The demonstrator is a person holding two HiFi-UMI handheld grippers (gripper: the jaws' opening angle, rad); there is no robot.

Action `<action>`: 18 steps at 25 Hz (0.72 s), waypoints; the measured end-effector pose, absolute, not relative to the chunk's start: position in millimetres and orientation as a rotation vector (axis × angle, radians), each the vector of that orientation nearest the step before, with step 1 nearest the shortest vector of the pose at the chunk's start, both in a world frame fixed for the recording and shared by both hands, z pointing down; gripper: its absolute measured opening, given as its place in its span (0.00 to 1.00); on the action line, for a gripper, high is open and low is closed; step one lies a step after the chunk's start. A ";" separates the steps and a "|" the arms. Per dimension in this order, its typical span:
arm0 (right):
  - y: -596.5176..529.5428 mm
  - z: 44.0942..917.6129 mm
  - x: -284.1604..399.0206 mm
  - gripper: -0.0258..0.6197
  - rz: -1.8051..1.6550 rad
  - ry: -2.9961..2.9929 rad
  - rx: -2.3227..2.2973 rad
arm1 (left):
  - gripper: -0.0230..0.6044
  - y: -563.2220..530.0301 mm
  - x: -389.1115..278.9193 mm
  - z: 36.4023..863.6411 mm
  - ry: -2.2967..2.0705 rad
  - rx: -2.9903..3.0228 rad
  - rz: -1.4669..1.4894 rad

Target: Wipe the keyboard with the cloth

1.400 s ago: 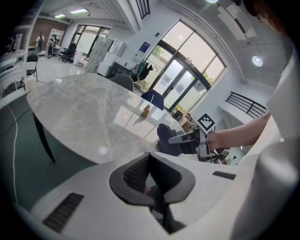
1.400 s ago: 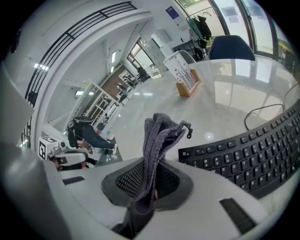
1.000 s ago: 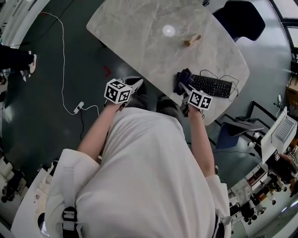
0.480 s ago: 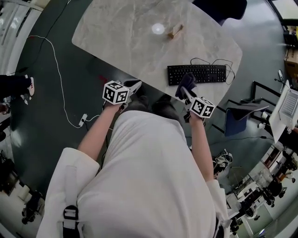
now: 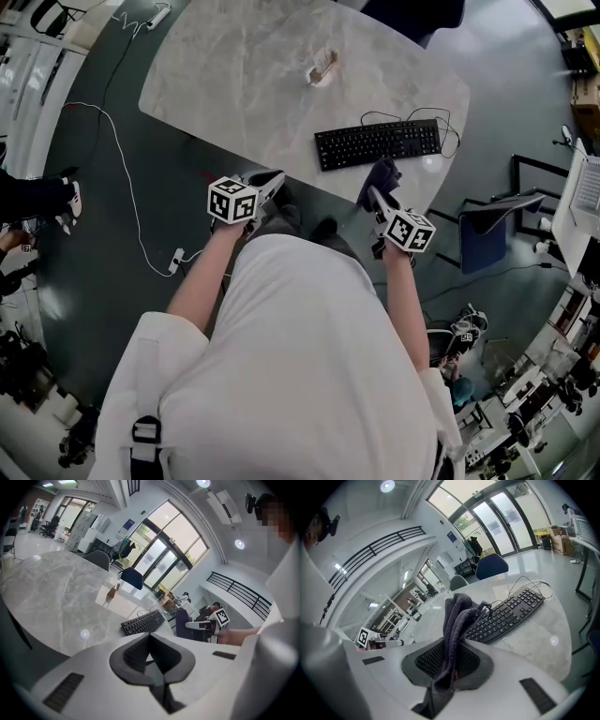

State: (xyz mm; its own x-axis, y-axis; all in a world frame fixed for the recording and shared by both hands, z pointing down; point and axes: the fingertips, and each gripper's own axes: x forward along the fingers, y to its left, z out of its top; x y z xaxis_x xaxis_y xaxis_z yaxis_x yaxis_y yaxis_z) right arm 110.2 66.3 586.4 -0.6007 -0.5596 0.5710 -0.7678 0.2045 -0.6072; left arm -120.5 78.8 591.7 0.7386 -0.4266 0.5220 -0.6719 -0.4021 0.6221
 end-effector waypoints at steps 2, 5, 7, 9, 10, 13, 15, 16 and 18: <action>76.2 578.8 123.7 0.13 1.337 -2.277 1.272 | 0.05 86.9 -106.9 584.6 -0.838 2.065 0.327; 90.2 567.8 143.1 0.13 1.316 -2.311 1.279 | 0.05 98.3 -90.3 573.0 -0.867 2.082 0.288; 96.2 559.1 157.4 0.13 1.279 -2.332 1.296 | 0.05 103.3 -79.0 566.0 -0.887 2.097 0.271; 101.8 548.6 172.5 0.13 1.220 -2.354 1.320 | 0.05 107.7 -65.9 558.8 -0.900 2.114 0.268; 105.9 542.6 179.7 0.13 1.192 -2.367 1.330 | 0.05 111.0 -58.4 554.6 -0.905 2.125 0.270; 120.4 522.7 199.6 0.13 1.118 -2.409 1.353 | 0.05 122.6 -36.5 536.2 -0.917 2.166 0.264; 129.2 510.4 208.8 0.13 1.087 -2.431 1.368 | 0.05 130.2 -26.7 520.9 -0.928 2.182 0.242; 133.4 505.5 212.5 0.13 1.079 -2.442 1.374 | 0.05 134.3 -22.9 514.1 -0.932 2.181 0.224; 141.4 499.0 220.4 0.13 1.066 -2.459 1.384 | 0.05 142.4 -15.4 503.3 -0.936 2.173 0.179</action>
State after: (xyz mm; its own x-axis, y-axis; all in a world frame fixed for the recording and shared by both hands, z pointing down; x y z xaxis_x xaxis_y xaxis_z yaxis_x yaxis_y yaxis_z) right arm 220.4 141.4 499.0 -0.5728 -0.7010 0.4248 -0.7893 0.3319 -0.5166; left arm -15.4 142.4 503.3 0.7227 -0.5687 0.3929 -0.6734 -0.4511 0.5858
